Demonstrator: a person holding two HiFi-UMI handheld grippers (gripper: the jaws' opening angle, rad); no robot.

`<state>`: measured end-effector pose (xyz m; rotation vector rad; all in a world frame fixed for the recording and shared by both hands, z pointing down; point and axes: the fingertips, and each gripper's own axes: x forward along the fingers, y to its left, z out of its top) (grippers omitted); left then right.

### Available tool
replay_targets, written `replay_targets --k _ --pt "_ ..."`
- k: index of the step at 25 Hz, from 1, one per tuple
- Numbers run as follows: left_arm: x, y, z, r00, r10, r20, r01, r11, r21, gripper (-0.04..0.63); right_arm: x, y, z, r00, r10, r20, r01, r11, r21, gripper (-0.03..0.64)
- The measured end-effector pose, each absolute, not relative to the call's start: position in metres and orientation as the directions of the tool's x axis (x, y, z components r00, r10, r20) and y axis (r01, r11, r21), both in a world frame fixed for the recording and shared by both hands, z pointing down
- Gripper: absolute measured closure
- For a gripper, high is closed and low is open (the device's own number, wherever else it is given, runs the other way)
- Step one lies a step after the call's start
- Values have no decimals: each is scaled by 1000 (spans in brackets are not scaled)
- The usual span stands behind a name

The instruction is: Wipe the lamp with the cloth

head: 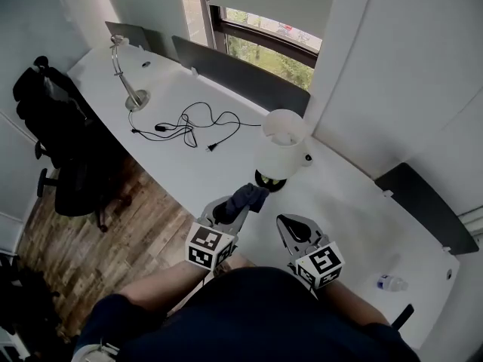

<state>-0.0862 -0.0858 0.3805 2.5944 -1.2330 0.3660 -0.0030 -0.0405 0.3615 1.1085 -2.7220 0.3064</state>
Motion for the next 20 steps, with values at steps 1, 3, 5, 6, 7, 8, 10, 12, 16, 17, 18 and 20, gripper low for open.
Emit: replay_targets --k 1,3,5,6,7,8,10,12,16,17,18,20 --pt "-84 -80 380 617 -716 327 -778 -616 121 478 -2 -39 361 -707 -663 248 -701 703 -120 607" --pt "-78 -72 375 630 -710 316 -770 -623 135 479 -2 -38 361 -711 -658 247 -697 707 -123 608" --pt "-72 -67 367 644 -705 297 -759 -637 135 478 -3 -38 361 -714 -658 241 -695 707 -130 607" --pt "-69 -64 363 652 -702 287 -752 -646 130 479 -3 -38 360 -715 -658 239 -695 707 -133 609" --pt "-65 -61 360 659 -699 278 -746 -655 123 479 -4 -37 360 -716 -657 236 -694 707 -135 608" --pt "-62 -58 357 666 -696 269 -740 -663 115 478 -5 -36 360 -717 -657 233 -693 708 -136 608" --pt "-58 -52 352 675 -694 252 -732 -673 105 479 -6 -35 359 -718 -658 227 -693 708 -139 609" --pt "-57 -50 350 677 -695 241 -731 -675 105 478 -7 -35 358 -717 -661 219 -694 705 -143 609" --pt "-58 -49 351 675 -700 233 -734 -670 110 478 -4 -35 361 -714 -667 215 -699 700 -148 609" --pt "-58 -48 350 675 -700 231 -733 -671 110 478 -4 -34 361 -713 -668 215 -700 699 -148 609" --pt "-57 -46 350 677 -699 229 -732 -673 108 478 -4 -33 360 -711 -669 215 -701 698 -148 609" --pt "-56 -44 349 681 -696 227 -728 -678 106 478 -4 -32 359 -710 -670 216 -702 697 -148 609"
